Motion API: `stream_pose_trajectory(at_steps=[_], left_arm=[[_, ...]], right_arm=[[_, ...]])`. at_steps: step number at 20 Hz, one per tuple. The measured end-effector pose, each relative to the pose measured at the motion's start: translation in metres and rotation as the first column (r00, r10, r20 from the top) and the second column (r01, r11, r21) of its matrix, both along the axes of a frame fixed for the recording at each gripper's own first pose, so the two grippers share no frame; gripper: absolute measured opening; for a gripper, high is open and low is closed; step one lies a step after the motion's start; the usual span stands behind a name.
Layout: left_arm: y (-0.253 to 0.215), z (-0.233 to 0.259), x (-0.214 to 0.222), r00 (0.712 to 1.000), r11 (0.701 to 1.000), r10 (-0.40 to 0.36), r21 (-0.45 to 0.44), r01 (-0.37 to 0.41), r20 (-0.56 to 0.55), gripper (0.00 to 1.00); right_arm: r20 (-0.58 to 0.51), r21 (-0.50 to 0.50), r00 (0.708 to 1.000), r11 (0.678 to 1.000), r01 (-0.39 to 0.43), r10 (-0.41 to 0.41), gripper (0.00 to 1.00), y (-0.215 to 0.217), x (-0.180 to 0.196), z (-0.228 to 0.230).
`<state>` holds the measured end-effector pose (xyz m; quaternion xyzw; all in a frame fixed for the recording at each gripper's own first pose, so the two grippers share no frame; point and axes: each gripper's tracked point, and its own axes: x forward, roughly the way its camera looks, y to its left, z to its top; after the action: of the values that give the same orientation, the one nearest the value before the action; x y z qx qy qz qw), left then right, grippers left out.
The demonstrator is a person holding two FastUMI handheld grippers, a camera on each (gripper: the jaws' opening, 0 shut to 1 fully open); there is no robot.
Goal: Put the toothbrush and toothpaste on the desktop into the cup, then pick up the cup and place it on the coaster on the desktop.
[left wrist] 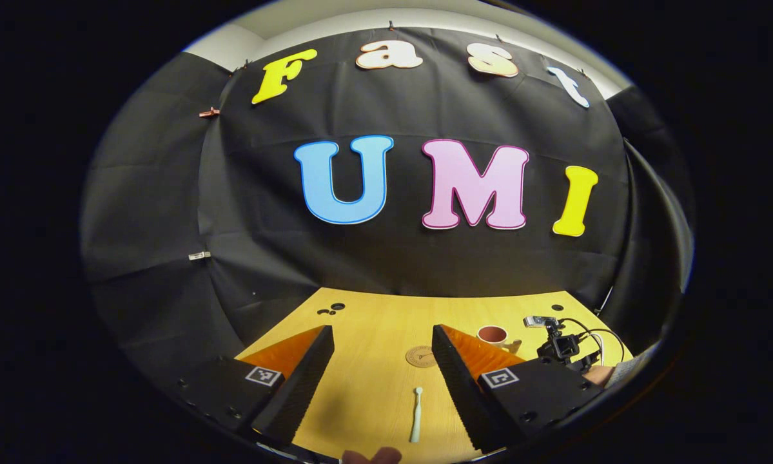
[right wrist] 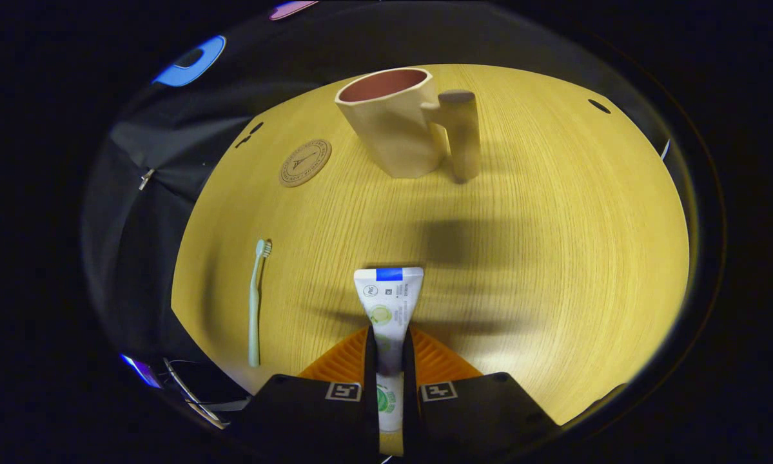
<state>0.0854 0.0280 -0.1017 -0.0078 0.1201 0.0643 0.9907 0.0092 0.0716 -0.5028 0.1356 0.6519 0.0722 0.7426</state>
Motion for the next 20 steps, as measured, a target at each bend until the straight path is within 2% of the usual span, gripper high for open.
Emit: stream_pose_trajectory(at_steps=[1,2,6,10,17,20], left_arm=[[-0.002,-0.006,0.003,1.0,1.0,-0.014,-0.003,0.014,-0.017,0.96],[-0.005,-0.015,0.005,0.999,1.0,-0.028,-0.004,0.028,-0.041,0.96],[-0.025,-0.072,0.026,0.976,0.993,-0.104,-0.079,0.09,-0.19,0.97],[-0.04,-0.141,0.048,0.934,0.986,-0.129,-0.145,0.085,-0.334,0.95],[-0.049,-0.225,0.063,0.849,0.984,-0.164,-0.148,0.102,-0.501,0.94],[-0.049,-0.259,0.066,0.808,0.984,-0.164,-0.152,0.093,-0.566,0.94]], right_arm=[[0.018,0.013,1.0,1.0,0.018,-0.018,0.2,-0.002,0.003,0.002],[0.041,0.023,0.999,0.999,0.027,-0.028,0.13,-0.003,0.005,0.005],[0.151,0.088,0.985,0.993,0.072,-0.085,0.13,-0.014,0.017,0.028],[0.238,0.137,0.96,0.984,0.114,-0.145,0.13,-0.038,0.028,0.055],[0.262,0.158,0.942,0.973,0.17,-0.208,0.13,-0.08,0.036,0.076],[0.279,0.145,0.94,0.976,0.161,-0.197,0.13,-0.089,0.04,0.083]])
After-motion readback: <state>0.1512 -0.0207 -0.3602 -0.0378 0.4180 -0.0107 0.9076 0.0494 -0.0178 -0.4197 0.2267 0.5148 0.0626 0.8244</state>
